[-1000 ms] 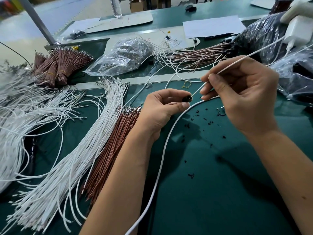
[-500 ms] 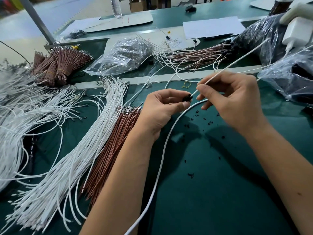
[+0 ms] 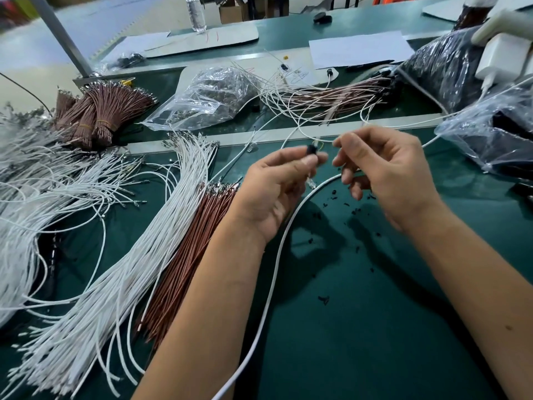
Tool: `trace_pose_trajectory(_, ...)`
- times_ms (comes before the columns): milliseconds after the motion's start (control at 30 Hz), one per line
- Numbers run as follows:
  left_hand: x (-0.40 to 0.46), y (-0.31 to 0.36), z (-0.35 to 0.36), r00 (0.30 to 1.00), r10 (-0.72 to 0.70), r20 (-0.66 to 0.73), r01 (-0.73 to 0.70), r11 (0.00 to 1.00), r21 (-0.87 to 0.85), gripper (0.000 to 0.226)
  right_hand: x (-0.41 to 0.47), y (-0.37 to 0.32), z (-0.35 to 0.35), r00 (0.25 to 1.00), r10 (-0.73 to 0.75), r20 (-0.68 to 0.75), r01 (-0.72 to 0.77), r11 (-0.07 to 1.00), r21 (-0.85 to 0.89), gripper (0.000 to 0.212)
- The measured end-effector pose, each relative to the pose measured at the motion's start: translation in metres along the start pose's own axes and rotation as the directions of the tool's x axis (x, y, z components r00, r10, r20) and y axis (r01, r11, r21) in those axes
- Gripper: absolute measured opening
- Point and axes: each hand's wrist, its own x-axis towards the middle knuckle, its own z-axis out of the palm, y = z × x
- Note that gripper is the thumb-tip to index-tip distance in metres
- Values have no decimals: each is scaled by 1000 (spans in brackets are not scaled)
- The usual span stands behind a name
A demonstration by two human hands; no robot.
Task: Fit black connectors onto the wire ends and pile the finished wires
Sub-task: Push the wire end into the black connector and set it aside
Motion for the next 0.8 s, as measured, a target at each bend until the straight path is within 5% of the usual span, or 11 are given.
trace_pose_trajectory(133,0,-3,7,1000,-19,7,20,958,-286,25,-7,6,14,996,5,91,10,985,-170,27)
trace_pose_trajectory(367,1,-12,16,999,-50,-12,44,951,-305,22,-9,-3,15,994,-51,93,65,986,-154,5)
trace_pose_trajectory(467,2,-6,11,999,8,-51,-24,945,-326,21,-8,-8,8,971,34,239,18,977,-212,12)
trace_pose_trajectory(667,1,10,-7,988,50,-149,-93,952,-293,25,-11,-16,-14,586,364,724,-180,929,-322,14)
trace_pose_trajectory(733,0,7,-2,989,30,-143,-64,968,-241,25,-11,-14,-8,635,320,703,-252,946,-204,21)
trace_pose_trajectory(800,0,2,6,994,-2,-112,-22,976,-216,29,-10,-10,2,796,284,534,-288,954,-79,35)
